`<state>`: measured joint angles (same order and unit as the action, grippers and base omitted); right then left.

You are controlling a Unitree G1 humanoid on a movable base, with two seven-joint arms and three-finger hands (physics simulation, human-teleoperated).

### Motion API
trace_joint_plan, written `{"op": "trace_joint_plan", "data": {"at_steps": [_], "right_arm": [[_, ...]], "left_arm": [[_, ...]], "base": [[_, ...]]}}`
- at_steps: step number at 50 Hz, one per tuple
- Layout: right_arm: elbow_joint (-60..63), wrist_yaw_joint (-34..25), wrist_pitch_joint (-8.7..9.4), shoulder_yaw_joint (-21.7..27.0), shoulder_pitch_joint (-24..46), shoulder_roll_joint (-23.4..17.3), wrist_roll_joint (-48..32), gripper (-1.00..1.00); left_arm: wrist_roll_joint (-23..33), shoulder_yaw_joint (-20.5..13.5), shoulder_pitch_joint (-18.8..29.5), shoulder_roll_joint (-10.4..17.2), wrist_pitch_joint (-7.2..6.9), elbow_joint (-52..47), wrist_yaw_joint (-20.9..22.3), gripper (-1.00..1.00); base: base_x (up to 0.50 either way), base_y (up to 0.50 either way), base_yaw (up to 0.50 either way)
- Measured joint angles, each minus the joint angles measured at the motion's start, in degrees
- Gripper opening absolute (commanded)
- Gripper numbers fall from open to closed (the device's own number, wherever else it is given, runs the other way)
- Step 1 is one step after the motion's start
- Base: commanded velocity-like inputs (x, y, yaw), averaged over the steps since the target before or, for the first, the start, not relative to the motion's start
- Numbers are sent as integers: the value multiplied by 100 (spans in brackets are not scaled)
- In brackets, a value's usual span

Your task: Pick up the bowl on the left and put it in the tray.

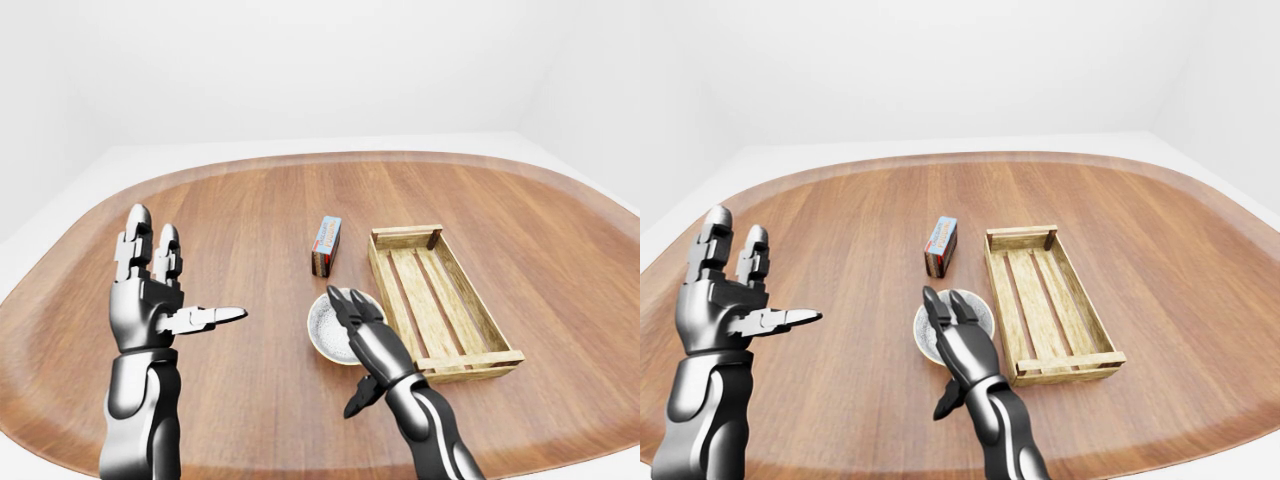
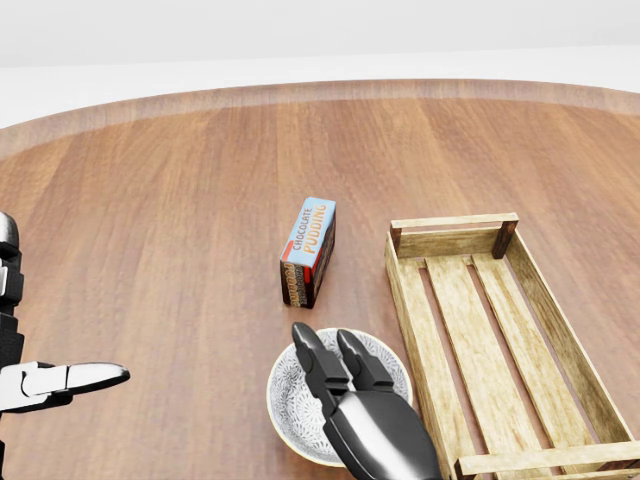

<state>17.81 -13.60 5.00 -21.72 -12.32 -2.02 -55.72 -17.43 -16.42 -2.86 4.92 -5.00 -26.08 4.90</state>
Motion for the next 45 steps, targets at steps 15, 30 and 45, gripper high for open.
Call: {"op": "trace_joint_plan", "data": {"at_steps": [15, 30, 45], "right_arm": [[-148, -165, 0, 45, 33, 15, -91, 100], [-584, -220, 0, 271, 180, 37, -9, 100], [-1004, -322, 0, 394, 352, 74, -122, 100]], "left_arm": [[-6, -16, -8, 4, 0, -22, 6, 100], [-4, -17, 4, 5, 0, -21, 0, 100], [11, 9, 20, 2, 0, 20, -11, 100]], "base": [[0, 0, 0], [0, 0, 0], [0, 0, 0]]}}
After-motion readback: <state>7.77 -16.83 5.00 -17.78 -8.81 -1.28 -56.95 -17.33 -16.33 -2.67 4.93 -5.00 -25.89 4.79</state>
